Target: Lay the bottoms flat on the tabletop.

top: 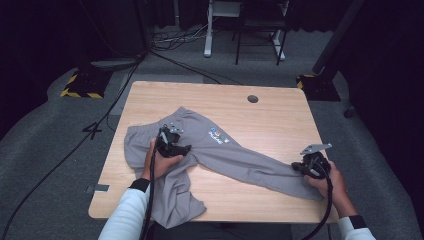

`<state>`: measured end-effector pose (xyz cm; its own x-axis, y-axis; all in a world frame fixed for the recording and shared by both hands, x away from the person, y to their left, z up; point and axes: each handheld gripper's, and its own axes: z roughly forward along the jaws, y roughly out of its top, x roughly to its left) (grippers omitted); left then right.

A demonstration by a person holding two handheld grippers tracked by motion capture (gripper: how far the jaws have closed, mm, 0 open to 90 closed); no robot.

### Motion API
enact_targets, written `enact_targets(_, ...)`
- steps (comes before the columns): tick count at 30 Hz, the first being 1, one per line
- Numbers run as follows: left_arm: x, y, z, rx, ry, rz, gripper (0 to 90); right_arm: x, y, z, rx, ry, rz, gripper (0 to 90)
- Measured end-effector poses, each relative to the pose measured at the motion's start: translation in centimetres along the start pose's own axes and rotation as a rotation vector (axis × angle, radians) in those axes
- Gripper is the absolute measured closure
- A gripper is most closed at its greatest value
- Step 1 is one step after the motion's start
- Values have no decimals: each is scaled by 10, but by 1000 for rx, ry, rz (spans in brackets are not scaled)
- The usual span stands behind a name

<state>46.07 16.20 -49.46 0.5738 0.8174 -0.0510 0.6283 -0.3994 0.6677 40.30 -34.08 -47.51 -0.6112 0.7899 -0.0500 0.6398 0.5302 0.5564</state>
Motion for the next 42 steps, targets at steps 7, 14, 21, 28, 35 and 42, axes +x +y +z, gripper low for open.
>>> enact_targets(7, 3, -6, -8, -30, 1, -5, 339, -3, 1, -1, 28, -127, 48, 793)
enact_targets(14, -5, -17, -49, -89, -10, 43, 316, 10, 4, -8, -65, -25, -32, 538)
enact_targets(21, 4, -54, -67, -2, 9, -4, 305, 44, 16, 4, -70, 99, -180, 551)
enact_targets(28, 1, -75, -70, 42, 25, -23, 283, 59, 16, 11, -28, 169, -222, 583)
enact_targets(35, -2, -51, -45, 27, 14, 28, 259, 100, 22, 11, -18, 243, -349, 640)
enact_targets(42, -16, -14, -9, 5, -25, 57, 259, 153, 34, 15, -6, 297, -449, 624)
